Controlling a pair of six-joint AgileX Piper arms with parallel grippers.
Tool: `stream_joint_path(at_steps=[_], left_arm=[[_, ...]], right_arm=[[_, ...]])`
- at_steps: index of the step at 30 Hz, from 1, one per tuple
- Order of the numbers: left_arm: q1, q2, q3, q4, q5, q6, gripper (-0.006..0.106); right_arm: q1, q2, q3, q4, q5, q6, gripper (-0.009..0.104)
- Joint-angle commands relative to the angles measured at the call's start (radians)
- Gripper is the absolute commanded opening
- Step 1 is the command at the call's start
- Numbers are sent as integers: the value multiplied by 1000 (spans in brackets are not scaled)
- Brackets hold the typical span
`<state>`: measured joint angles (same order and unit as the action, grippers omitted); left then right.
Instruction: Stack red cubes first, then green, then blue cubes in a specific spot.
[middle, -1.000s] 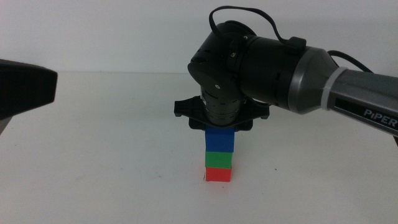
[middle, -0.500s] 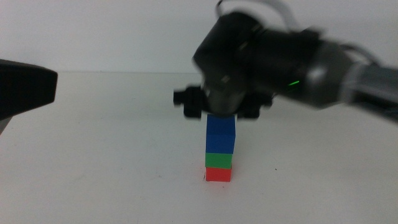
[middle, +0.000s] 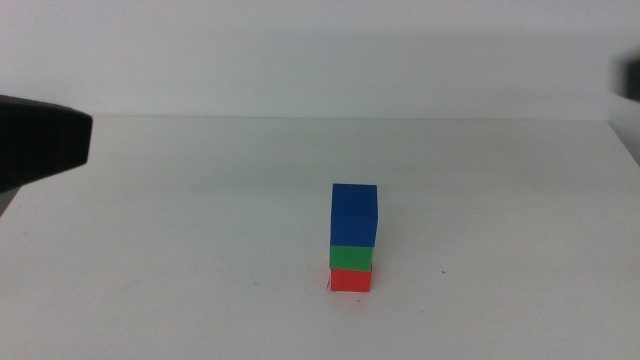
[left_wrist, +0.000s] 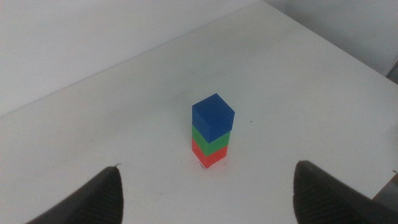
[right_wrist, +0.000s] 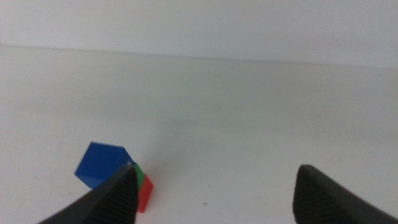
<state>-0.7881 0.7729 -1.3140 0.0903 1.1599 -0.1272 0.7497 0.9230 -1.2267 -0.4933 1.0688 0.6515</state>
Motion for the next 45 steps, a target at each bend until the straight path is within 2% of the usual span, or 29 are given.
stream_joint_path(at_steps=[1,5,9,12,16,30,34,40,45], left_arm=[[1,-1,4,-1,-14,0,94],[1,-1,4,-1,-14,-3,94],[1,-1,4,-1,-14,-3,94],[1,-1,4,-1,-14,-1,94],[1,-1,4,-1,-14,-1,94],[1,-1,4,-1,-14,-1,94],[1,-9,59,43,-20,-1,94],[1,-68,201,-3,-129,-1,94],[1,-75,316,57,-308,-1,94]], right_arm=[[-88,-148,136,97,-124,-131,67],[-254,-305,266,275,-223,-341,91],[-415,-361,344,493,-289,-516,93],[-514,-359,383,591,-328,-622,93],[-579,-357,400,603,-351,-591,93],[-580,-359,400,602,-384,-589,93],[-580,-359,400,605,-382,-589,93],[-580,-371,400,621,-380,-589,93],[-580,-404,400,590,-380,-589,93]])
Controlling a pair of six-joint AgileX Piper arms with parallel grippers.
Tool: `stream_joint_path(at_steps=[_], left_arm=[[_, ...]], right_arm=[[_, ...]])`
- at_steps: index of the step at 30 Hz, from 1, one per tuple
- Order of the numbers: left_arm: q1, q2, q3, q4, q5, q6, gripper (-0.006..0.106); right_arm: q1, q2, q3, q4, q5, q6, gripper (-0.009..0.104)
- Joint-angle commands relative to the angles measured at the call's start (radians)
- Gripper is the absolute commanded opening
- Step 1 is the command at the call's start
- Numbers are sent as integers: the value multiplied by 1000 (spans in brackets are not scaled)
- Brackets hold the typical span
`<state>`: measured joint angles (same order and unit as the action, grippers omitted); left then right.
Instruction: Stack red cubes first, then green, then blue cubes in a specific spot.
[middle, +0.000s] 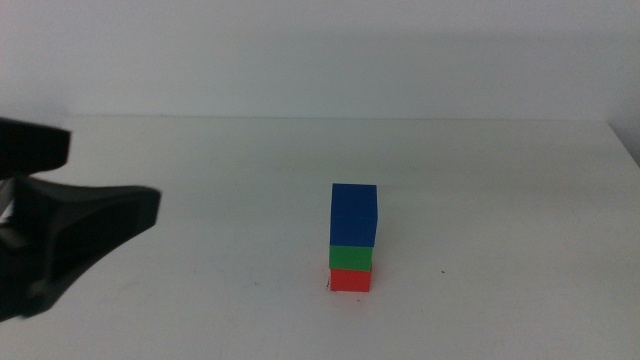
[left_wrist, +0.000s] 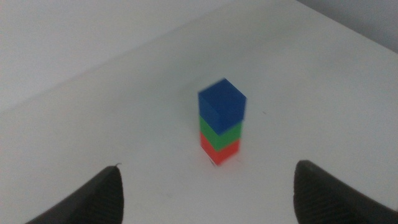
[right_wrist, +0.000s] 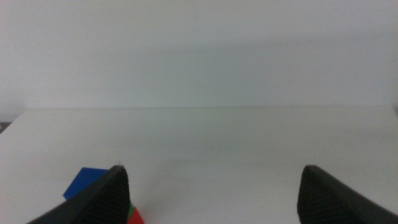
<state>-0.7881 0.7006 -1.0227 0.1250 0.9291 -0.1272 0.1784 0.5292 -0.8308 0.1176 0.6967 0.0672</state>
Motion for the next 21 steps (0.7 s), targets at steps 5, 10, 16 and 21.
stream_joint_path(at_steps=[5,10,16,21], left_arm=[[1,-5,34,95,-138,-1,94],[37,-20,64,82,-211,-1,94],[319,-114,297,-42,-554,-1,94],[577,-252,548,-101,-697,-1,94]], right_arm=[[-9,-36,4,-36,-12,-4,93],[-9,-50,16,-54,-47,-4,93],[-9,-158,261,-118,-424,-4,93],[-35,-307,487,-198,-444,-4,93]])
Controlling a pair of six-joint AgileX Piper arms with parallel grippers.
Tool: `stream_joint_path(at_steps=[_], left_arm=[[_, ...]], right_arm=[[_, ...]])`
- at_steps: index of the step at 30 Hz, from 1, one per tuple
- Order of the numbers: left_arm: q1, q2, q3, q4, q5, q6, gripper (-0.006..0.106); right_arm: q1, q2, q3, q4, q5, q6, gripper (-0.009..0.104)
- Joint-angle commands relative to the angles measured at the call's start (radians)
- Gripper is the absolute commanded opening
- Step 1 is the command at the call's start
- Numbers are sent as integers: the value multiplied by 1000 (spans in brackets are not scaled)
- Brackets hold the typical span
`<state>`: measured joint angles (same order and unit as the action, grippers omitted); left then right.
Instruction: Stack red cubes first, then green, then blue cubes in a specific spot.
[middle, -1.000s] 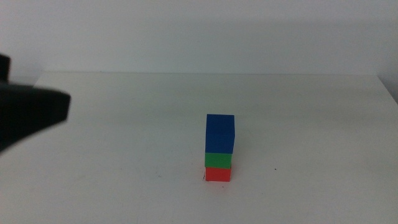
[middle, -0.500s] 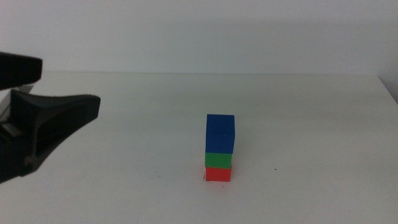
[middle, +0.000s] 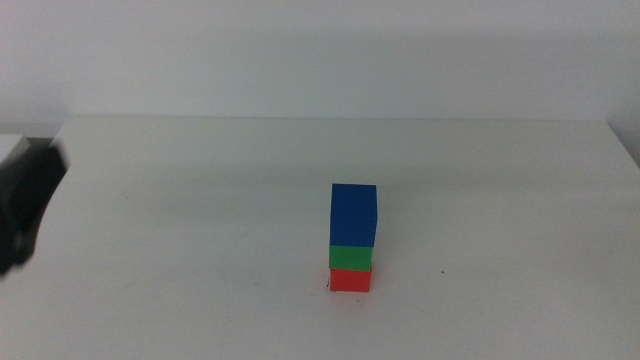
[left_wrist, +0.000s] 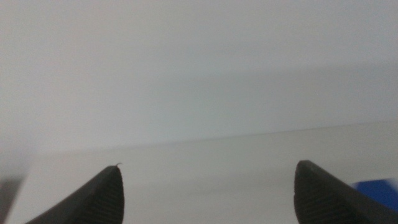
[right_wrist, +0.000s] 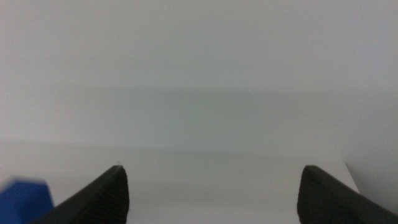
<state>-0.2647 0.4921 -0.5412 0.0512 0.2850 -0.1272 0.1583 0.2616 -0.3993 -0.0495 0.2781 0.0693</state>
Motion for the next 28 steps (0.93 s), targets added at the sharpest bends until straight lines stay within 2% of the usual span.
stream_joint_path(at_steps=[1,7,11,15,17,21,24,28], left_arm=[[88,-87,124,-25,-65,-1,94],[146,-342,413,-25,-65,-1,94],[146,-490,534,-25,-59,-1,94],[146,-492,541,-37,-30,-1,94],[146,-492,541,-37,-35,-1,94],[146,-492,541,-34,-39,-1,94],[146,-492,541,0,-42,-1,94],[146,-492,541,0,-42,-1,94]], right_arm=[[-32,-77,97,-29,-31,-6,93],[-149,-262,298,4,-36,-6,93],[-159,-262,371,4,-28,-6,93],[-158,-262,399,0,-51,-6,93],[-158,-262,399,-1,-1,-6,93],[-158,-262,399,9,6,-6,93],[-158,-262,399,9,6,-6,93],[-158,-262,399,9,6,-6,93]])
